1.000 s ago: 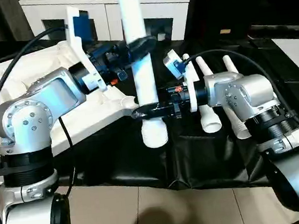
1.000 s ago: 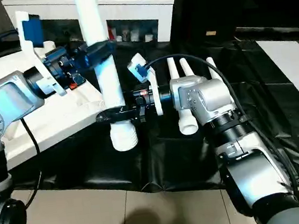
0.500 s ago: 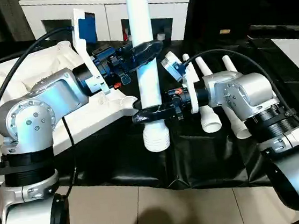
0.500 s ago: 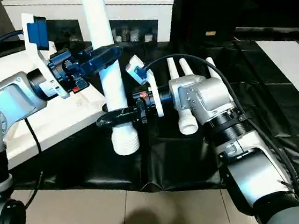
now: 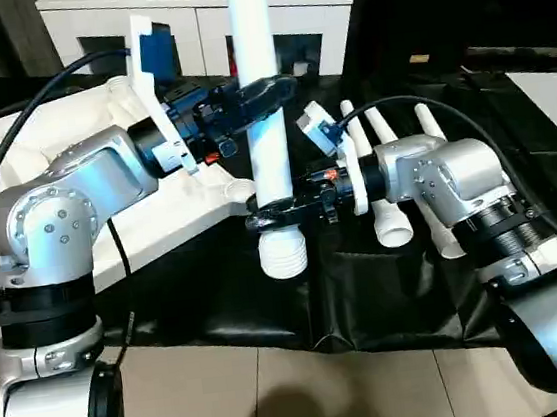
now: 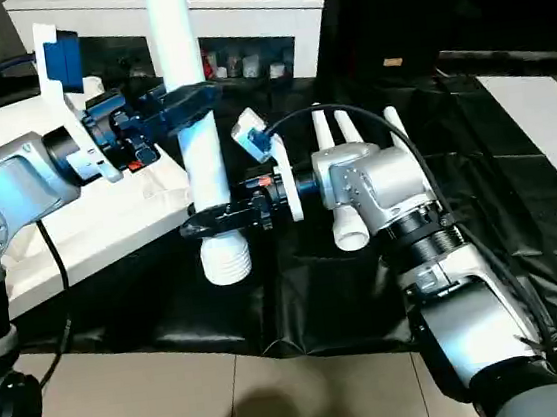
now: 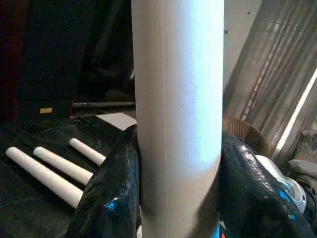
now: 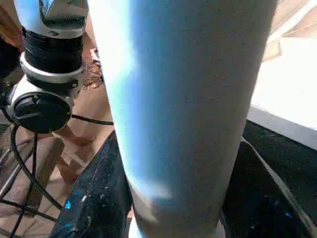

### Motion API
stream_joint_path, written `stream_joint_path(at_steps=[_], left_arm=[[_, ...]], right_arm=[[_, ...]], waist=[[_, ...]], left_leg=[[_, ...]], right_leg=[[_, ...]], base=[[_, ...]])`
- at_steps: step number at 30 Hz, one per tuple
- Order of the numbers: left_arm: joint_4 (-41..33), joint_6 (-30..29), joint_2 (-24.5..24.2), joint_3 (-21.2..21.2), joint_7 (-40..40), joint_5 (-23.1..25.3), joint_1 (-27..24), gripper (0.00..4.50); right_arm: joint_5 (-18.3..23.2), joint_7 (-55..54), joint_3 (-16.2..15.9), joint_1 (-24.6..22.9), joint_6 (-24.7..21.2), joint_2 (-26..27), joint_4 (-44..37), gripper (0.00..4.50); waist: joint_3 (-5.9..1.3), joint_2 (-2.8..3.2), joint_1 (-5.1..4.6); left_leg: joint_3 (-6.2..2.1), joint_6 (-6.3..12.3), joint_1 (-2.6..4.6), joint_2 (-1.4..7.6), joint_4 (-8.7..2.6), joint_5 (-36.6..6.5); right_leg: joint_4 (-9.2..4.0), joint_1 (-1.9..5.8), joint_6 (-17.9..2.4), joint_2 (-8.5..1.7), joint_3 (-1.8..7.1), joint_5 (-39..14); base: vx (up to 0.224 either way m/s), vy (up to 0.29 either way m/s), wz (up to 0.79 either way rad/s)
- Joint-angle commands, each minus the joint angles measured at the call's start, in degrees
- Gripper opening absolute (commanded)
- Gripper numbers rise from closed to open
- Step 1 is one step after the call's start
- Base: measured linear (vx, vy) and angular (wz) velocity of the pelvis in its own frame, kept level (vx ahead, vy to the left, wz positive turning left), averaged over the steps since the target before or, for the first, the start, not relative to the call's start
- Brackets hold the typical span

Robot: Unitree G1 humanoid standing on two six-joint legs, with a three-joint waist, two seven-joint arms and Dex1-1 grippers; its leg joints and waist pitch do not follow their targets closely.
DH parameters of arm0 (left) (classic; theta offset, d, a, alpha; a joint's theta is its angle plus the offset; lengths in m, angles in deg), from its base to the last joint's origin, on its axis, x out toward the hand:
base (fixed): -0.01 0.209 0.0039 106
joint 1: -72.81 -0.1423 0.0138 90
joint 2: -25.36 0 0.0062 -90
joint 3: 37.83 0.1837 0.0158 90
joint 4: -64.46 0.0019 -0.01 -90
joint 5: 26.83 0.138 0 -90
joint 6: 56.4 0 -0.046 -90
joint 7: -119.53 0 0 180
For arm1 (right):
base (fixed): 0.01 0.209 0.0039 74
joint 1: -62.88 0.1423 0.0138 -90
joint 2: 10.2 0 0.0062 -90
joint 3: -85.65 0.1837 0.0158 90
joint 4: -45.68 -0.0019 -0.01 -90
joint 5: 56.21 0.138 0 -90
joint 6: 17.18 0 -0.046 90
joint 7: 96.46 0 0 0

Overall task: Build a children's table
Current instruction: Pick table leg

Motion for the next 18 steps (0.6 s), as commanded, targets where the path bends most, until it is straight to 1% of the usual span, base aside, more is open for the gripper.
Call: stream_joint_path(at_steps=[1, 2, 3, 4, 5, 6, 7, 9, 10, 11, 12, 13, 14, 16, 17, 18], left_arm=[[-2.01, 0.15, 0.42, 0.62, -0.06, -0.38, -0.78, 1.79], [-2.08, 0.24, 0.62, 0.78, -0.2, -0.28, -0.92, 1.79], [-2.14, 0.25, 0.71, 0.86, -0.31, -0.24, -0.96, 1.79], [-2.31, 0.12, 0.78, 0.77, -0.28, -0.43, -0.93, 1.79], [-2.46, -0.01, 0.8, 0.67, -0.24, -0.6, -0.92, 1.79], [-2.6, 0.09, 0.78, 0.58, -0.18, -0.57, -1.06, 1.79], [-2.72, 0.28, 0.8, 0.52, -0.19, -0.44, -1.29, 1.79], [-3.04, 0.78, 1.39, 0.41, -1.06, -0.07, -1.74, 1.79], [-3.05, 0.69, 1.54, 0.41, -1.63, 0.14, -1.71, 1.79], [-3.02, 0.51, 1.63, 0.43, -2.27, 0.4, -1.64, 2.35], [-2.7, 0.1, 2.34, -0.6, -2.57, -0.98, -1.4, 2.49], [-2.63, -0.88, 2.48, -1.46, -2.46, -2.6, -1.32, 2.49], [-2.72, -2.35, 2.36, -2.85, -2.34, -4.86, -1.59, 2.59], [-3.01, -2.82, 1.89, -2.79, -1.71, -5.19, -1.99, 2.84], [-3.24, -2.99, 1.61, -2.67, -1.29, -5.25, -2.28, 2.91], [-3.26, -3.08, 1.61, -2.69, -1.3, -5.33, -2.34, 2.91]], right_arm=[[0.67, -0.85, 1.82, -0.3, -0.27, -0.01, -0.27, 1.93], [0.78, -1.1, 2.07, -0.47, -0.27, 0.09, -0.3, 1.92], [0.87, -1.31, 2.23, -0.57, -0.35, 0.16, -0.4, 1.91], [1.12, -1.31, 2.43, -0.63, -0.46, 0.3, -0.63, 1.9], [1.3, -1.3, 2.55, -0.68, -0.54, 0.41, -0.83, 1.9], [1.3, -1.32, 2.6, -0.73, -0.35, 0.52, -0.92, 1.9], [1.26, -1.47, 2.68, -0.84, -0.05, 0.65, -1.02, 1.9], [1.54, -1.74, 3.23, -1.12, 0.05, 0.61, -1.31, 1.9], [1.69, -1.78, 3.4, -1.2, -0.05, 0.58, -1.44, 1.9], [1.81, -1.83, 3.54, -1.28, -0.16, 0.55, -1.57, 1.9], [1.97, -2.17, 3.85, -1.38, -0.38, 0.56, -1.75, 1.9], [2.01, -2.44, 3.98, -1.5, -0.52, 0.56, -1.96, 1.9], [1.85, -2.89, 4.14, -1.83, -0.43, 0.46, -2.2, 1.89], [1.71, -3.24, 4.35, -1.99, -0.23, 0.43, -2.17, 1.88], [1.62, -3.49, 4.53, -2.1, -0.09, 0.43, -2.16, 1.88], [1.58, -3.65, 4.65, -2.15, -0.03, 0.42, -2.15, 1.88]], waist=[[-4.92, 1.33, 0.02], [-4.93, 1.22, 0.09], [-4.93, 1.27, 0.09], [-4.95, 1.17, 0.06], [-4.93, 1.28, 0.05], [-4.91, 1.25, 0.02], [-4.92, 1.43, 0.01], [-4.87, 1.38, -0.01], [-4.91, 1.21, 0.04], [-4.89, 0.9, -0.01], [-4.86, 1.01, 0.03], [-4.87, 1.1, -0.04], [-4.9, 1.14, -0.04], [-4.91, 1.15, -0.03], [-4.89, 1.28, -0.04], [-4.89, 1.27, -0.02]], left_leg=[[-0.05, -1.96, 0.74, 0.81, -3.95, -11.17], [-0.03, -1.9, 0.73, 0.81, -3.93, -10.78], [-0.04, -1.89, 0.72, 0.8, -3.93, -10.74], [0.0, -1.86, 0.8, 0.83, -3.94, -10.67], [-0.01, -1.84, 0.8, 0.84, -3.97, -10.84], [-0.02, -1.81, 0.78, 0.82, -3.98, -11.11], [-0.05, -1.87, 0.79, 0.86, -3.97, -11.2], [-0.1, -1.98, 0.78, 0.88, -4.02, -11.37], [-0.05, -1.9, 0.83, 0.89, -3.99, -11.19], [0.01, -1.87, 0.78, 0.9, -4.02, -11.0], [0.0, -1.81, 0.78, 0.85, -3.99, -10.87], [0.07, -1.76, 0.73, 0.8, -3.92, -10.7], [0.04, -1.71, 0.71, 0.78, -3.9, -10.48], [0.05, -1.75, 0.74, 0.74, -3.87, -10.53], [0.0, -1.77, 0.7, 0.75, -3.93, -10.64], [0.02, -1.78, 0.77, 0.76, -3.92, -10.8]], right_leg=[[-4.24, 3.53, -8.13, -5.2, 3.36, -9.46], [-4.18, 3.56, -8.19, -5.25, 3.36, -9.39], [-4.16, 3.52, -8.13, -5.19, 3.35, -9.46], [-4.12, 3.46, -8.13, -5.15, 3.37, -9.48], [-4.19, 3.46, -8.11, -5.18, 3.37, -9.69], [-4.24, 3.5, -7.99, -5.2, 3.35, -10.21], [-4.32, 3.5, -7.86, -5.25, 3.39, -10.31], [-4.26, 3.5, -7.85, -5.19, 3.36, -10.32], [-4.28, 3.52, -7.87, -5.24, 3.39, -10.17], [-4.26, 3.54, -7.88, -5.21, 3.41, -10.03], [-4.22, 3.51, -7.81, -5.18, 3.39, -10.37], [-4.3, 3.55, -7.72, -5.24, 3.42, -10.42], [-4.28, 3.54, -7.77, -5.29, 3.4, -10.63], [-4.27, 3.45, -7.81, -5.16, 3.39, -10.63], [-4.28, 3.46, -7.68, -5.17, 3.35, -10.83], [-4.36, 3.4, -7.61, -5.16, 3.37, -10.98]], base=[[0.0, 0.0, 0.0], [0.0, 0.0, 0.0], [0.0, 0.0, 0.0], [0.0, 0.0, 0.0], [0.0, 0.0, 0.0], [0.0, 0.0, 0.0], [0.0, 0.0, 0.0], [0.0, 0.0, 0.0], [0.0, 0.0, 0.0], [0.0, 0.0, 0.0], [0.0, 0.0, 0.0], [0.0, 0.0, 0.0], [0.0, 0.0, 0.0], [0.0, 0.0, 0.0], [0.0, 0.0, 0.0], [0.0, 0.0, 0.0]])
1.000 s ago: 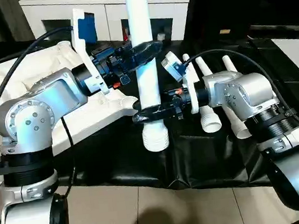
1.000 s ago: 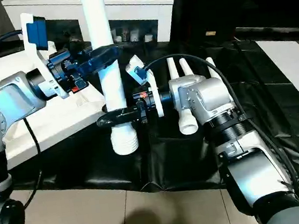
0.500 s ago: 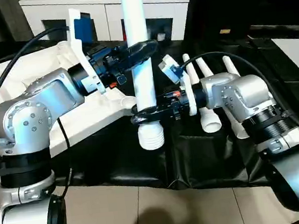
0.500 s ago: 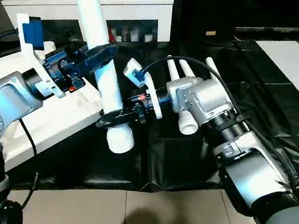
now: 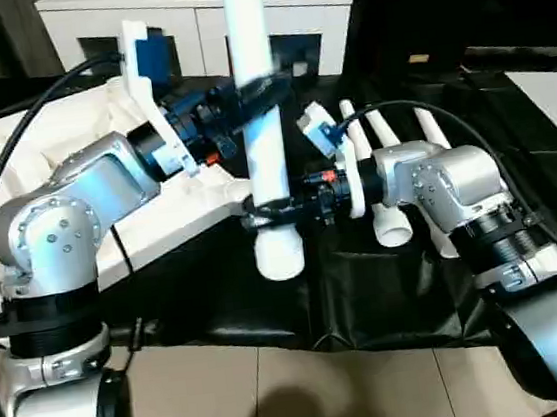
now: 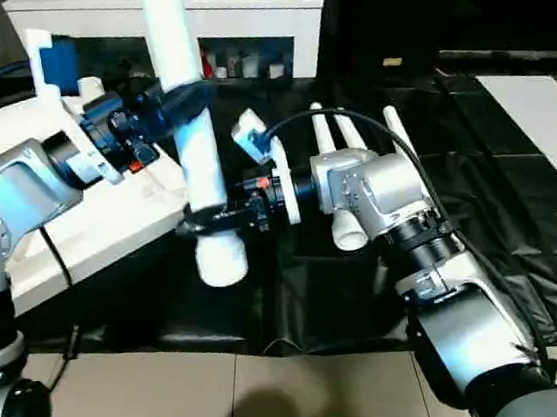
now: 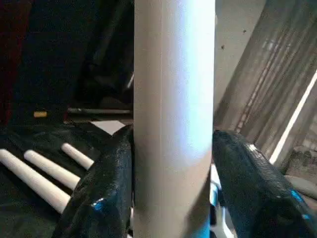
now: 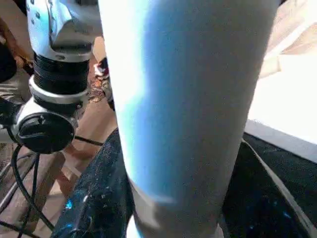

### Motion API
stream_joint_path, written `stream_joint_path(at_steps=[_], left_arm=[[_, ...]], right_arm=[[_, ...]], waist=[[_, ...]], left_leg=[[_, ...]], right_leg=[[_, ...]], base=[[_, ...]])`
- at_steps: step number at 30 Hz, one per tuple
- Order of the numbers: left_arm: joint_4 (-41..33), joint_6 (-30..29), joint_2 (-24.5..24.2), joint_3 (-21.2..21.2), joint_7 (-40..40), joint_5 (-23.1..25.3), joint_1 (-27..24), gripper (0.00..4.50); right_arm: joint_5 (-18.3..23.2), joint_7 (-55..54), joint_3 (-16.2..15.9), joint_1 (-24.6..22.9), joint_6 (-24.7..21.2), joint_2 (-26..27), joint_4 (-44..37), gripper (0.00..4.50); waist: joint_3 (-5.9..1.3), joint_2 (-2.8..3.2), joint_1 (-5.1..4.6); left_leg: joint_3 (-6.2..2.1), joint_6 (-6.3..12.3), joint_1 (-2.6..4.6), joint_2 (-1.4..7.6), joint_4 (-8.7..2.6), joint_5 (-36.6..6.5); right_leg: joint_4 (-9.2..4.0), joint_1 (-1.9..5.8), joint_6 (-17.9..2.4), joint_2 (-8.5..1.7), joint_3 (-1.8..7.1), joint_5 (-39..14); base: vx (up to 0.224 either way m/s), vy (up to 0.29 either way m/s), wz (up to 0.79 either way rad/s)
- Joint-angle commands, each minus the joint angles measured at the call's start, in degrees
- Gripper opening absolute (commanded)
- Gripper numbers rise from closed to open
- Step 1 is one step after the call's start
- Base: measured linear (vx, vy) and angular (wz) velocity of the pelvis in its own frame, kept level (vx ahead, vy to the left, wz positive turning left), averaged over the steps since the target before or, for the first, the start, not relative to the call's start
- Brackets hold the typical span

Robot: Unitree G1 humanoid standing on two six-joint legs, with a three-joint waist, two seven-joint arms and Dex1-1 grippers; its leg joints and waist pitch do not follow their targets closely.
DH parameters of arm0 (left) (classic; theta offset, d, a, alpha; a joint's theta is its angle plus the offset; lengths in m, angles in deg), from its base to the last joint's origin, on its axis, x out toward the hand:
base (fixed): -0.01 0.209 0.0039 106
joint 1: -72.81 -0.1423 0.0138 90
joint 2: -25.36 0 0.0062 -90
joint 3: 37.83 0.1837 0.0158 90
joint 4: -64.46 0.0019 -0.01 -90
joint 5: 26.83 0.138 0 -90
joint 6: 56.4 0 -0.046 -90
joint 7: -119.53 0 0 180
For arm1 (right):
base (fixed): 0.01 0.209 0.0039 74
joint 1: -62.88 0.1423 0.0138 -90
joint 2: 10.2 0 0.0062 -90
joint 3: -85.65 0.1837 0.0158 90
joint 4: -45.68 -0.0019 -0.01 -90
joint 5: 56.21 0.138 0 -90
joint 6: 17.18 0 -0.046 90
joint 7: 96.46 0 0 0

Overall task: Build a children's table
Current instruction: Pick table leg

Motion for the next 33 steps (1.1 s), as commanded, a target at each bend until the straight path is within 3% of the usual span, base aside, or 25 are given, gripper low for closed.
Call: stream_joint_path(at_steps=[1, 7, 10, 13, 15, 16, 17, 18, 19, 20, 21, 23, 26, 27, 29, 30, 31, 33], left_arm=[[-1.97, -1.5, -0.19, 0.19, 1.05, -1.88, -0.71, 2.96], [-2.51, -2.69, -0.85, -0.43, 0.98, -2.62, -1.28, 3.34], [-0.12, 5.36, -2.52, -0.65, -3.38, 7.08, -3.18, 3.67], [0.77, 10.58, -2.88, -1.68, -7.47, 12.41, -5.1, 3.72], [-0.32, 15.35, -3.78, -1.27, -11.0, 18.23, -7.65, 3.72], [-1.32, 18.47, -4.47, -0.91, -13.31, 22.17, -9.46, 3.72], [-2.69, 20.3, -4.79, -0.57, -16.04, 25.51, -12.02, 3.72], [-4.54, 21.92, -4.49, -0.35, -19.73, 29.07, -15.5, 3.72], [-5.26, 23.43, -3.79, -0.06, -21.59, 31.13, -17.42, 3.72], [-6.02, 24.11, -2.49, -0.24, -23.91, 32.51, -19.28, 3.72], [-6.75, 25.12, -1.18, -0.26, -26.42, 34.25, -21.24, 3.72], [-8.7, 26.72, 1.27, 0.58, -29.8, 37.08, -25.52, 3.72], [-11.59, 29.4, 2.57, 2.72, -34.09, 42.71, -30.73, 3.72], [-12.3, 33.02, 2.7, 4.75, -36.21, 47.1, -33.87, 3.72], [-12.46, 34.95, 3.38, 5.74, -37.28, 48.91, -35.45, 3.72], [-12.56, 35.34, 3.9, 6.48, -37.65, 49.48, -36.32, 3.72], [-12.4, 35.16, 3.66, 7.24, -37.52, 49.9, -36.71, 3.72], [-11.97, 35.64, 3.52, 9.22, -35.81, 50.36, -37.35, 3.72]], right_arm=[[-0.13, -2.31, 2.83, -0.82, 0.31, -0.84, -0.52, 1.88], [1.02, -3.91, 5.44, -2.29, -0.27, -2.56, -2.45, 1.88], [1.85, -6.99, 8.87, -4.94, -0.89, -4.48, -5.87, 1.87], [1.24, -10.32, 10.39, -6.91, -0.58, -5.03, -8.55, 1.87], [-1.98, -15.64, 10.81, -8.83, 2.15, -4.4, -10.45, 1.87], [-4.29, -19.39, 11.04, -10.16, 4.07, -3.9, -11.83, 1.87], [-7.58, -25.48, 11.27, -11.83, 6.96, -2.57, -13.21, 1.87], [-11.1, -32.8, 11.8, -14.14, 11.55, -0.11, -15.04, 1.87], [-12.12, -35.26, 12.4, -15.89, 15.99, 1.72, -16.34, 1.87], [-14.1, -37.68, 11.98, -17.81, 18.68, 2.44, -17.8, 1.87], [-16.32, -40.23, 11.35, -19.67, 20.61, 2.81, -19.0, 1.87], [-18.74, -44.58, 11.08, -23.81, 22.0, 3.62, -21.96, 1.87], [-18.45, -48.0, 13.33, -29.46, 22.51, 5.94, -26.59, 1.87], [-18.29, -50.1, 14.6, -32.7, 21.92, 7.17, -29.39, 1.87], [-18.8, -51.86, 14.54, -34.59, 22.36, 7.92, -30.53, 1.87], [-19.58, -52.71, 13.98, -35.96, 23.28, 8.21, -31.01, 1.87], [-19.35, -52.99, 13.93, -36.47, 22.93, 8.66, -31.11, 1.87], [-19.5, -53.38, 12.91, -37.03, 23.74, 9.16, -29.69, 1.87]], waist=[[-4.87, 1.62, 0.04], [-4.98, 1.45, 0.28], [-4.84, 1.48, 0.26], [-4.99, 1.34, 0.06], [-4.97, 1.8, -0.08], [-5.12, 1.96, -0.33], [-5.12, 2.55, -0.3], [-4.92, 2.18, -0.89], [-5.01, 2.42, -0.97], [-5.01, 2.48, -1.07], [-5.15, 2.6, -1.01], [-4.96, 2.64, -0.88], [-4.68, 2.72, -0.89], [-4.52, 2.31, -1.02], [-4.22, 2.39, -1.05], [-4.13, 1.57, -1.08], [-4.06, 1.97, -1.17], [-3.73, 1.9, -1.66]], left_leg=[[-0.01, -1.94, 0.87, 0.76, -3.91, -11.38], [-0.07, -2.13, 0.87, 0.77, -3.98, -11.14], [-0.15, -1.82, 0.62, 0.62, -4.06, -10.76], [-0.05, -1.91, 0.66, 0.51, -3.95, -9.98], [-0.39, -2.34, 0.64, 0.92, -4.17, -9.87], [-0.35, -2.42, 0.69, 0.64, -4.03, -9.92], [-0.39, -2.68, 0.77, 0.8, -4.03, -10.09], [-0.26, -3.08, 0.63, 0.58, -4.04, -10.45], [-0.09, -3.22, 0.93, 0.6, -3.96, -11.34], [-0.11, -3.11, 0.72, 0.49, -4.01, -11.6], [-0.07, -2.75, 0.99, 0.5, -3.93, -11.82], [-0.08, -2.1, 1.04, 0.6, -4.05, -12.5], [-0.2, -1.13, 1.13, 0.71, -4.52, -15.78], [-0.12, -0.82, 1.14, 0.58, -4.63, -16.54], [-0.23, -0.52, 1.26, 0.51, -4.8, -18.5], [-0.15, -0.26, 1.25, 0.34, -4.82, -18.36], [-0.1, -0.23, 1.4, 0.33, -4.76, -18.61], [-0.22, -0.13, 1.35, 0.0, -4.85, -20.55]], right_leg=[[-4.45, 3.27, -7.57, -5.1, 3.36, -11.2], [-4.36, 3.54, -7.55, -5.07, 3.35, -9.8], [-4.67, 3.72, -6.36, -4.94, 3.37, -10.28], [-4.66, 3.77, -4.3, -4.91, 3.35, -10.96], [-4.69, 3.58, -4.55, -4.98, 3.29, -10.38], [-4.46, 3.65, -4.7, -4.92, 3.17, -10.09], [-4.58, 3.41, -4.74, -5.07, 3.25, -9.96], [-4.64, 3.37, -4.82, -4.85, 3.13, -10.25], [-4.84, 3.1, -4.85, -5.04, 3.25, -11.34], [-4.88, 3.31, -4.7, -4.96, 3.17, -12.05], [-4.91, 3.14, -4.73, -4.87, 3.18, -12.14], [-5.12, 2.99, -4.93, -4.68, 3.28, -12.48], [-5.65, 2.85, -3.62, -4.76, 3.36, -16.0], [-5.98, 2.78, -3.16, -4.58, 3.3, -17.36], [-6.48, 2.56, -1.76, -4.72, 3.29, -21.64], [-6.75, 2.6, -0.78, -4.8, 3.22, -23.89], [-7.1, 2.21, 0.0, -4.83, 3.28, -25.59], [-7.64, 2.16, 0.98, -4.86, 2.94, -29.25]], base=[[0.0, 0.0, 0.0], [0.0, 0.0, 0.0], [0.0, 0.0, 0.0], [0.0, 0.0, 0.0], [0.0, 0.0, 0.0], [0.0, 0.0, 0.0], [0.0, 0.0, 0.0], [0.0, 0.0, 0.0], [0.0, 0.0, 0.0], [0.0, 0.0, 0.0], [0.0, 0.0, 0.0], [0.0, 0.0, 0.0], [0.0, 0.0, 0.0], [0.0, 0.0, 0.0], [0.0, 0.0, 0.0], [0.0, 0.0, 0.0], [0.0, 0.0, 0.0], [0.0, 0.0, 0.0]])
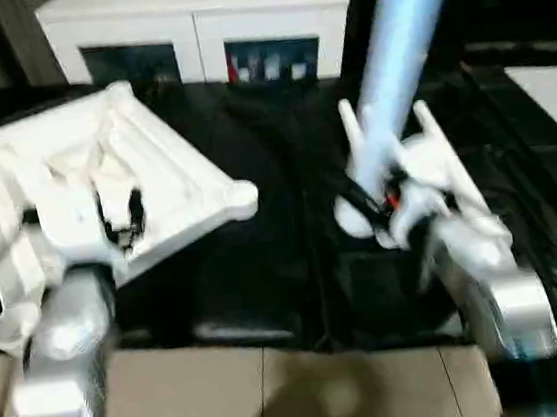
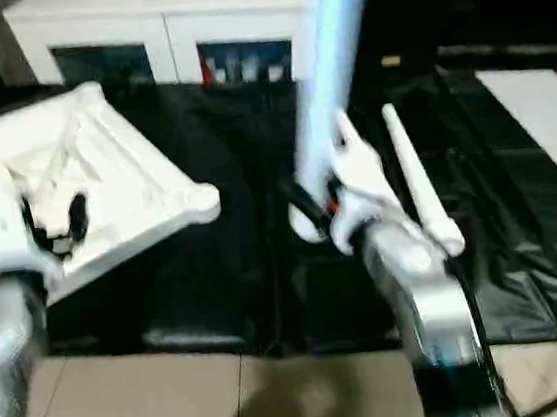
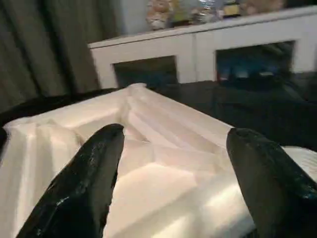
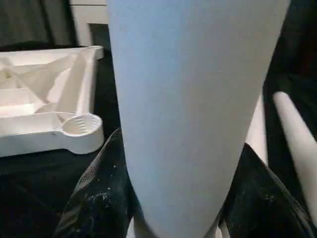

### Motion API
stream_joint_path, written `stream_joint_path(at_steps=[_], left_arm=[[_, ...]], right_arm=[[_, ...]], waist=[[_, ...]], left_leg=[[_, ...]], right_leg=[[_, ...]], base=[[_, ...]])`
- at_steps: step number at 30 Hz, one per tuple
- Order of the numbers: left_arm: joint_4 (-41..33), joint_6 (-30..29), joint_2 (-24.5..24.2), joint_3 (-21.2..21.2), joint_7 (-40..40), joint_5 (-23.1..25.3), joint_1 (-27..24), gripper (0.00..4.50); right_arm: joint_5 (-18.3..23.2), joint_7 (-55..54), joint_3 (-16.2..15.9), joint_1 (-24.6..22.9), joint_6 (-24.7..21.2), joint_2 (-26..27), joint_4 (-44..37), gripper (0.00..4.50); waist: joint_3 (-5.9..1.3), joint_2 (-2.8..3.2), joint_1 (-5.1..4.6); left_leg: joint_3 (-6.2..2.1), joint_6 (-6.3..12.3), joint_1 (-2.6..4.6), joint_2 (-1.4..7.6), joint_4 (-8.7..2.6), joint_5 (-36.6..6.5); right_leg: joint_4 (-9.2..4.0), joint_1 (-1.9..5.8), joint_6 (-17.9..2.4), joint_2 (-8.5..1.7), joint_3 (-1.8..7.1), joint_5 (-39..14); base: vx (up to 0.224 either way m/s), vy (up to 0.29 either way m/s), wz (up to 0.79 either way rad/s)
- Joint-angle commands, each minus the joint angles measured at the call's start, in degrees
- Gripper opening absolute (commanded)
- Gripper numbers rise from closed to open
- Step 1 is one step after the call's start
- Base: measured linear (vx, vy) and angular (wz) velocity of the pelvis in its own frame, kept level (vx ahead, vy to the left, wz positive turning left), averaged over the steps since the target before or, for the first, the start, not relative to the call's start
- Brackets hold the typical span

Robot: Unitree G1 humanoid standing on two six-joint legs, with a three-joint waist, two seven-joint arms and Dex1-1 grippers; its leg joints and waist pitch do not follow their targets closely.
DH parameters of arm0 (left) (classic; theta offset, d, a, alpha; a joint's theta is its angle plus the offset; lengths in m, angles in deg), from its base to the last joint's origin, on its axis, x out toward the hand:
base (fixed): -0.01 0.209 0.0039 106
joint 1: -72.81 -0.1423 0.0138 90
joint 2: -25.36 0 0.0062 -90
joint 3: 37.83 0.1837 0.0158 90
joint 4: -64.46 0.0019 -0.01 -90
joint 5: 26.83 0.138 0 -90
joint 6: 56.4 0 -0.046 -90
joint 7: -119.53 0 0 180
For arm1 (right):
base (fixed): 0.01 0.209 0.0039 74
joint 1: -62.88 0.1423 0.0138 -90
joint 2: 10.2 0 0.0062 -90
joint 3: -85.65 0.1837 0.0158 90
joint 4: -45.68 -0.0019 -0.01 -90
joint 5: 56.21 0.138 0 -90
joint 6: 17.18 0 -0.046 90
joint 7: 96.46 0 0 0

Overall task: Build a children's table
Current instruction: Pick table leg, then move to table

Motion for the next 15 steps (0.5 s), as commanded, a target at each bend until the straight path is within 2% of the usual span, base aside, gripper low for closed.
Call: stream_joint_path(at_steps=[1, 2, 3, 5, 6, 7, 8, 10, 11, 12, 13, 14, 15], left_arm=[[-0.3, 0.4, 0.55, 1.51, 0.24, 1.29, 0.18, 3.72], [-0.22, 0.14, 0.99, 1.67, 0.06, 1.5, 0.22, 3.72], [-0.15, 0.46, 1.33, 1.97, 0.04, 1.8, 0.15, 3.72], [0.14, 1.18, 1.93, 2.35, -0.35, 2.58, -0.2, 3.72], [0.52, 1.56, 2.07, 2.67, -0.41, 3.09, -0.49, 3.72], [0.52, 1.56, 2.07, 2.67, -0.41, 3.09, -0.49, 3.72], [0.73, 1.62, 2.33, 2.99, -0.32, 3.51, -0.76, 3.72], [0.63, 1.54, 2.48, 3.13, -0.41, 3.6, -0.99, 3.72], [0.59, 1.53, 2.5, 3.14, -0.43, 3.64, -1.03, 3.72], [0.53, 1.49, 2.54, 3.12, -0.46, 3.84, -1.09, 3.72], [0.5, 1.46, 2.59, 3.1, -0.46, 4.0, -1.12, 3.72], [0.49, 1.46, 2.66, 3.06, -0.4, 4.14, -1.13, 3.72], [0.46, 1.39, 2.66, 3.04, -0.18, 4.86, -1.16, 3.72]], right_arm=[[-0.51, -0.38, -0.81, 0.18, 1.32, -0.18, -0.22, 1.87], [-0.61, -0.39, -1.23, 0.18, 1.04, -0.2, 0.32, 1.87], [-0.95, -0.54, -1.68, 0.15, 0.87, -0.26, 0.89, 1.87], [-0.97, -0.28, -2.2, 0.21, -0.2, -0.25, 1.35, 1.87], [-1.15, -0.02, -2.57, 0.29, -0.47, -0.48, 1.26, 1.87], [-1.15, -0.02, -2.57, 0.29, -0.47, -0.48, 1.26, 1.87], [-1.1, 0.22, -2.78, 0.49, -0.68, -0.72, 1.19, 1.87], [-0.99, 0.05, -2.64, 0.68, -0.58, -0.7, 1.4, 1.87], [-0.98, -0.07, -2.56, 0.75, -0.46, -0.66, 1.53, 1.87], [-0.9, -0.26, -2.5, 0.79, -0.28, -0.55, 1.59, 1.87], [-0.81, -0.38, -2.48, 0.79, -0.18, -0.46, 1.58, 1.87], [-0.77, -0.45, -2.51, 0.76, -0.16, -0.4, 1.55, 1.87], [-0.6, -0.75, -2.81, 0.55, -0.29, 0.06, 1.35, 1.87]], waist=[[-3.22, 0.47, -0.5], [-3.16, 0.51, -0.65], [-3.13, 0.31, -0.87], [-3.21, 0.13, -0.66], [-3.21, -0.17, -0.24], [-3.12, -0.52, 0.22], [-3.24, -1.03, 0.93], [-3.13, -0.96, 1.72], [-2.99, -0.52, 1.68], [-3.02, -0.67, 1.58], [-3.21, 0.16, 1.3], [-3.37, 0.53, 0.95], [-3.5, 0.87, -0.14]], left_leg=[[-0.19, -0.14, 1.23, -0.03, -4.52, -21.67], [-0.22, -0.11, 1.2, -0.14, -4.5, -21.87], [-0.24, 0.06, 1.01, -0.32, -4.57, -21.53], [-0.11, 1.48, 0.56, -0.66, -4.61, -20.02], [-0.05, 2.86, 0.44, -0.78, -4.38, -18.03], [-0.08, 4.49, 0.01, -1.0, -3.72, -15.35], [-0.25, 6.14, -0.26, -0.91, -2.56, -12.29], [-1.1, 7.93, -0.5, -0.33, -1.02, -9.67], [-1.52, 8.43, -0.23, 0.02, -1.67, -10.39], [-1.3, 8.54, -0.03, -0.05, -2.24, -11.3], [-1.04, 8.71, 0.77, -0.01, -3.4, -14.22], [-0.66, 8.8, 1.38, -0.07, -3.85, -15.81], [0.07, 8.98, 2.01, -0.31, -5.02, -19.31]], right_leg=[[-7.73, 1.7, 1.25, -4.83, 2.7, -31.29], [-7.88, 1.82, 1.56, -4.81, 2.54, -31.97], [-8.2, 2.21, 2.47, -4.89, 2.29, -32.8], [-8.35, 2.84, 2.95, -6.1, 2.91, -34.49], [-8.58, 2.88, 2.55, -7.17, 3.65, -36.29], [-8.91, 3.26, 2.66, -8.88, 4.46, -40.09], [-9.36, 3.5, 2.65, -11.05, 5.93, -42.46], [-9.82, 3.56, 0.84, -13.74, 7.77, -43.56], [-9.87, 3.35, -1.05, -13.47, 7.18, -42.96], [-9.64, 3.2, -1.76, -12.55, 6.58, -41.72], [-9.11, 2.82, -3.2, -11.03, 5.48, -37.67], [-8.68, 2.4, -3.91, -10.01, 4.98, -34.46], [-7.84, 2.29, -4.63, -8.0, 3.57, -28.1]], base=[[0.0, 0.0, 0.0], [0.0, 0.0, 0.0], [0.0, 0.0, 0.0], [0.0, 0.0, 0.0], [0.0, 0.0, 0.0], [0.0, 0.0, 0.0], [-0.018, 0.055, -0.07], [-0.018, 0.076, -0.06], [-0.02, 0.13, -0.04], [-0.02, 0.13, -0.04], [-0.011, 0.146, 0.01], [-0.015, 0.154, 0.04], [-0.015, 0.154, 0.04]])
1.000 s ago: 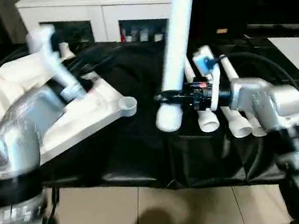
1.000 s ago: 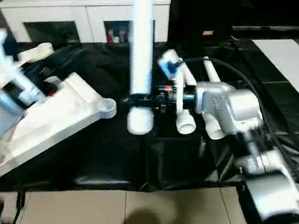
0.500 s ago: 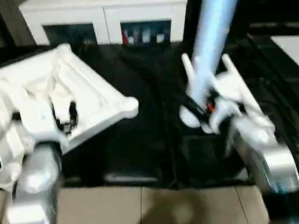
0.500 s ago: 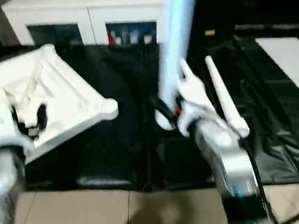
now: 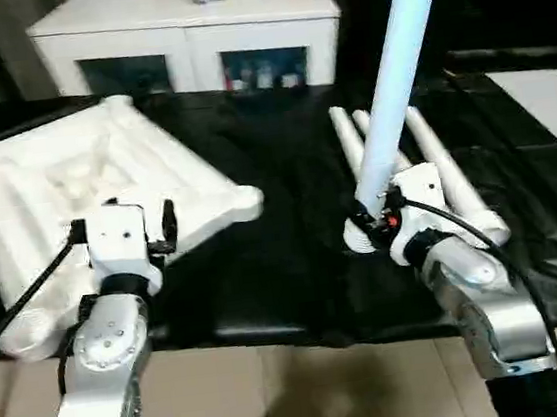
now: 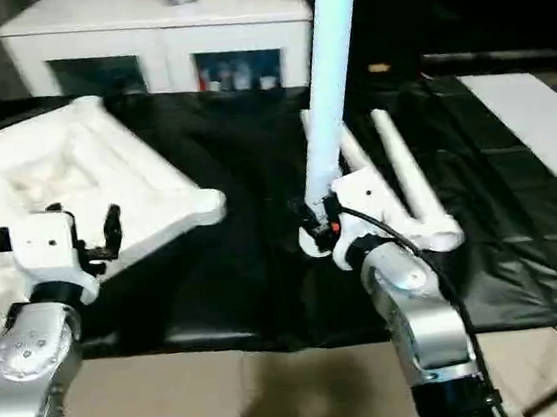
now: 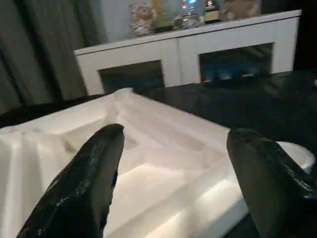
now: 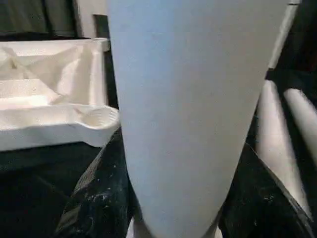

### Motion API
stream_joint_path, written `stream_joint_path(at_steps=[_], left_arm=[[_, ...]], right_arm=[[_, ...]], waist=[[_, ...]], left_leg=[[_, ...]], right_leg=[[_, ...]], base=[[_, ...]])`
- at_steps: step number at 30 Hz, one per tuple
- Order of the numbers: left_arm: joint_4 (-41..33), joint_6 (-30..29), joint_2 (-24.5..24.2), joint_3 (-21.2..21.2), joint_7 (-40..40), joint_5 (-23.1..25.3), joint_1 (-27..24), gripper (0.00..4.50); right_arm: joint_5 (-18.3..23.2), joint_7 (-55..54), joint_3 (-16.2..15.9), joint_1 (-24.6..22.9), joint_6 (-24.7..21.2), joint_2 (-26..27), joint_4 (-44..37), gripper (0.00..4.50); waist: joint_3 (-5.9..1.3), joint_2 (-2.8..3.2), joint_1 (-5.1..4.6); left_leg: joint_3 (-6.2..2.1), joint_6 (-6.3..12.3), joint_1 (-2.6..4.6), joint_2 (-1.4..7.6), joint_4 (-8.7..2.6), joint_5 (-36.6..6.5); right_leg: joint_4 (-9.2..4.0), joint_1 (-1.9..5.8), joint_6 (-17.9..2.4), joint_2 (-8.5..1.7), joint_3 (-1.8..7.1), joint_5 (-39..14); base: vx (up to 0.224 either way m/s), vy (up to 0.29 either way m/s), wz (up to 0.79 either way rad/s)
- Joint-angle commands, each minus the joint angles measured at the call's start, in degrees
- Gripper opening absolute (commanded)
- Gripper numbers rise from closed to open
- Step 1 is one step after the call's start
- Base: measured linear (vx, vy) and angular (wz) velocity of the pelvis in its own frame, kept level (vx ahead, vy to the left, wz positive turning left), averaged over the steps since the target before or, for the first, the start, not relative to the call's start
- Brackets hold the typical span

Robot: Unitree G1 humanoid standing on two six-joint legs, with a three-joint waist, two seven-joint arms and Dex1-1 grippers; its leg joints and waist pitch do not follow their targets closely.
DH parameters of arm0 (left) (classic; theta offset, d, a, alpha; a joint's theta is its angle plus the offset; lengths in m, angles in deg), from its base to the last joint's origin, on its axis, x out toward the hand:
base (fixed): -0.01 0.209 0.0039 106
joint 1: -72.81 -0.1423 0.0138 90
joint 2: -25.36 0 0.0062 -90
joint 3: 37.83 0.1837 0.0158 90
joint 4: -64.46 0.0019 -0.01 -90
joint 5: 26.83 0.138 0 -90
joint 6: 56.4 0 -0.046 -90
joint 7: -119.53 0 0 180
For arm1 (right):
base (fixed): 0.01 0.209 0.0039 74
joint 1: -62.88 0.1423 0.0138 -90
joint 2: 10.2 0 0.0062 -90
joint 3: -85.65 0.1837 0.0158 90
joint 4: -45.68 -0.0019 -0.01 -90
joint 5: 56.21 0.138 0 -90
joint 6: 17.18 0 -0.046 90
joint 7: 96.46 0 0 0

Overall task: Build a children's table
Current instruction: Move to table

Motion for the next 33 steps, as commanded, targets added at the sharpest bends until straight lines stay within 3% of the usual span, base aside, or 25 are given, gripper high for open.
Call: stream_joint_path(at_steps=[1, 5, 8, 9, 10, 11, 12, 13, 14, 16, 17, 18, 20, 21, 22, 23, 24, 25, 27, 28, 29, 30, 31, 32, 33], left_arm=[[0.35, -0.04, 0.04, 0.04, -0.15, 1.27, -0.2, 3.72], [0.39, -0.05, -0.01, 0.07, 0.16, 1.7, -0.25, 3.72], [0.28, -0.32, -0.26, 0.27, 0.35, 2.23, -0.35, 3.72], [0.27, -0.42, -0.52, 0.52, 0.59, 2.47, -0.37, 3.72], [0.26, -0.44, -0.54, 0.56, 0.69, 2.54, -0.39, 3.72], [0.25, -0.46, -0.55, 0.61, 0.84, 2.64, -0.42, 3.72], [0.33, -0.55, -0.31, 0.68, 1.15, 2.72, -0.45, 3.72], [0.38, -0.56, -0.13, 0.7, 1.32, 2.71, -0.52, 3.72], [0.36, -0.58, -0.09, 0.7, 1.34, 2.73, -0.57, 3.72], [0.12, -0.75, 0.15, 0.54, 1.33, 2.6, -0.91, 3.72], [-0.07, -0.89, 0.5, 0.28, 1.03, 2.4, -1.22, 3.72], [-0.4, -1.21, 1.09, -0.14, 0.41, 2.15, -1.9, 3.72], [-0.74, -1.3, 1.45, 0.03, 0.27, 1.99, -2.89, 3.72], [-0.93, -1.38, 1.53, 0.29, 0.42, 2.07, -3.22, 3.72], [-1.31, -1.67, 1.8, 0.74, 0.49, 2.16, -3.41, 3.72], [-1.58, -1.65, 2.1, 1.05, 0.65, 2.03, -3.33, 3.72], [-2.16, -1.56, 2.84, 1.72, 1.0, 1.71, -3.07, 3.72], [-2.2, -1.55, 2.88, 1.76, 1.02, 1.69, -3.05, 3.72], [-2.3, -1.12, 3.38, 2.43, 0.88, 2.19, -2.56, 3.72], [-2.3, -0.75, 3.51, 2.78, 0.67, 2.64, -2.33, 3.72], [-2.4, 0.41, 3.45, 3.32, 0.06, 3.92, -2.11, 3.72], [-2.76, 0.89, 3.56, 3.48, -0.65, 4.84, -2.22, 3.72], [-2.85, 1.34, 4.06, 3.2, -2.21, 5.88, -2.72, 3.72], [-2.79, 1.7, 4.82, 2.72, -3.41, 6.37, -3.27, 3.72], [-2.59, 1.38, 5.53, 2.61, -4.1, 6.57, -3.77, 3.72]], right_arm=[[0.37, -0.58, -0.35, 0.62, -0.09, -0.03, 0.06, 1.87], [0.44, -0.79, -1.29, 0.04, -0.04, 0.61, -0.5, 1.87], [0.42, -0.94, -1.47, -0.33, -0.12, 0.94, -0.65, 1.87], [0.1, -1.09, -1.61, -0.4, 0.01, 0.93, -0.48, 1.87], [-0.05, -1.15, -1.69, -0.43, 0.12, 0.94, -0.38, 1.87], [-0.26, -1.23, -1.81, -0.49, 0.27, 0.95, -0.24, 1.87], [-0.61, -1.43, -2.24, -0.55, 0.67, 0.97, 0.18, 1.87], [-0.93, -1.44, -2.69, -0.62, 1.08, 0.86, 0.35, 1.87], [-1.34, -1.35, -2.81, -0.55, 1.72, 0.41, 0.63, 1.87], [-3.08, -1.38, -2.64, -0.27, 4.7, -1.54, 2.22, 1.87], [-2.94, -2.32, -1.03, -0.1, 5.8, -1.78, 3.44, 1.87], [-1.31, -4.55, 2.91, 0.26, 6.79, -1.25, 5.44, 1.87], [1.12, -6.54, 7.87, 0.73, 8.92, -1.05, 8.44, 1.87], [1.59, -7.05, 9.16, 0.86, 9.92, -1.34, 9.46, 1.87], [0.95, -7.49, 9.61, 0.83, 11.05, -2.38, 10.34, 1.87], [0.44, -7.25, 9.4, 0.65, 11.73, -3.11, 10.34, 1.87], [-0.84, -6.64, 8.72, 0.2, 13.17, -4.78, 10.16, 1.87], [-0.92, -6.6, 8.67, 0.17, 13.25, -4.88, 10.14, 1.87], [-1.07, -6.41, 8.82, -0.46, 13.49, -5.45, 8.79, 1.87], [-1.03, -6.96, 9.31, -0.8, 13.1, -5.41, 7.75, 1.87], [-0.27, -8.65, 10.88, -1.25, 11.77, -4.58, 5.87, 1.87], [0.49, -11.01, 12.41, -1.99, 10.44, -2.97, 3.27, 1.87], [-1.07, -12.48, 11.48, -2.94, 10.59, -2.26, 1.71, 1.87], [-2.49, -12.71, 9.89, -3.49, 11.46, -1.88, 1.36, 1.87], [-3.52, -12.53, 7.86, -3.3, 11.89, -1.19, 1.33, 1.87]], waist=[[-3.42, 1.45, -1.7], [-2.7, 1.24, -4.24], [-2.55, 1.41, -5.34], [-2.56, 1.54, -4.61], [-2.81, 0.09, -3.77], [-2.64, -1.83, -3.72], [-3.05, -1.97, -2.98], [-2.93, -0.31, -2.31], [-2.61, -0.63, -2.43], [-2.43, 1.34, -2.87], [-2.77, 3.82, -6.87], [-2.97, 5.28, -6.22], [-2.25, 6.17, -6.21], [-2.99, 4.52, -6.28], [-3.8, 0.48, -5.13], [-4.04, -0.5, -2.92], [-4.53, -0.04, -2.98], [-3.98, 0.02, -2.62], [-4.2, 1.13, -2.34], [-4.64, -0.62, -2.67], [-4.51, 2.19, -2.53], [-3.48, 1.9, -6.09], [-4.74, 3.69, -5.93], [-4.7, 3.7, -5.97], [-4.27, 3.55, -6.04]], left_leg=[[-0.22, 4.37, 2.47, 2.33, -6.42, -23.52], [2.37, 0.74, 2.53, 2.08, -9.26, -39.25], [4.88, -1.99, 0.28, 2.39, -11.87, -44.32], [6.89, -3.42, -1.24, 2.45, -14.03, -45.3], [8.34, -3.95, -0.26, 1.99, -12.83, -38.89], [6.4, -3.34, 2.82, 1.62, -5.38, -32.4], [-2.47, 2.05, 1.03, -1.11, 6.98, -11.71], [-7.56, 0.4, -2.92, -1.64, 9.21, -6.34], [-8.19, -0.38, -0.55, -0.34, 7.0, -12.09], [-6.98, 1.44, 3.03, -0.89, 0.57, -19.32], [-6.69, 2.82, 2.25, 0.42, -8.51, -41.09], [-6.56, 3.08, 1.81, 0.36, -9.79, -43.87], [-5.28, 6.65, 2.43, 1.08, -9.6, -42.68], [-5.09, 5.04, 3.03, 1.31, -9.17, -43.43], [-3.8, 4.28, 2.15, -0.08, -4.72, -33.91], [-2.79, 4.09, 1.84, -2.19, 2.72, -23.65], [-7.37, 3.3, -3.64, -2.51, 8.97, -9.54], [-7.6, 1.23, -4.71, -3.11, 8.67, -7.48], [-6.83, 3.74, -3.54, -2.86, 4.66, -4.63], [-5.66, 8.79, -2.7, -2.12, -0.23, 1.14], [-5.68, 11.52, -0.28, -1.65, -2.57, -2.63], [-5.37, 10.92, 1.61, 1.6, -4.7, -20.42], [-6.96, 6.22, 1.33, 2.8, -6.02, -27.24], [-7.34, 2.84, 1.08, 3.19, -6.37, -26.7], [-8.76, -6.71, 1.0, 4.91, -7.75, -28.38]], right_leg=[[-4.82, 0.57, -5.77, -3.21, 1.94, -24.38], [-3.63, 0.03, -3.21, -1.43, -1.11, -22.37], [-0.19, 2.72, -1.52, -1.19, -2.21, -25.02], [4.53, 4.35, -1.3, -0.2, -2.37, -23.54], [3.66, 3.38, -0.47, -1.68, 0.48, -26.21], [-4.3, -1.03, 1.58, -7.11, 4.05, -39.93], [-9.93, -1.46, 1.94, -15.45, 12.44, -48.51], [-8.81, 3.08, -0.93, -17.1, 11.84, -46.86], [-7.98, 1.25, -4.25, -14.43, 9.79, -44.18], [-5.45, 0.05, -6.79, -7.29, 5.59, -37.37], [5.18, -0.85, -2.71, 2.4, -0.2, -16.15], [7.88, -0.54, -2.63, 2.27, -1.19, -9.5], [6.86, -0.6, -3.89, 0.86, -2.26, -2.52], [5.16, 0.93, -2.67, -0.71, -1.15, -4.4], [-0.66, 1.95, 0.19, -6.81, 4.83, -17.13], [-5.6, 1.88, -0.1, -13.31, 9.8, -25.47], [-6.04, 4.92, -0.57, -16.48, 12.45, -29.73], [-5.83, 4.72, -2.65, -13.04, 10.06, -30.98], [-5.53, 4.33, -11.41, -8.87, 7.44, -25.66], [-3.41, 3.62, -12.87, -3.91, 4.49, -22.86], [-2.19, 0.46, -10.91, -0.19, 2.65, -23.61], [-0.65, -2.23, -8.34, 2.7, 1.87, -21.31], [1.73, -0.48, -6.93, 2.66, 1.79, -11.54], [1.61, -0.38, -6.24, 2.59, 1.95, -6.26], [1.79, -0.12, -5.02, 2.79, 1.65, -0.77]], base=[[-0.038, 0.164, 0.06], [-0.057, 0.148, 0.09], [-0.076, 0.095, 0.1], [-0.107, 0.057, 0.12], [-0.081, -0.01, 0.24], [0.0, 0.0, 0.0], [0.0, 0.0, 0.0], [0.093, 0.069, -0.12], [-0.025, 0.156, -0.02], [-0.089, 0.153, 0.12], [-0.136, 0.168, 0.15], [-0.136, 0.168, 0.15], [-0.075, 0.143, 0.03], [-0.071, 0.119, 0.01], [-0.057, 0.11, 0.1], [-0.025, 0.125, 0.02], [-0.025, 0.125, 0.02], [-0.028, 0.162, -0.12], [-0.057, 0.188, -0.01], [-0.062, 0.213, 0.13], [-0.121, 0.163, 0.24], [-0.121, 0.163, 0.24], [-0.117, 0.149, 0.19], [-0.044, 0.201, 0.12], [-0.044, 0.201, 0.12]])
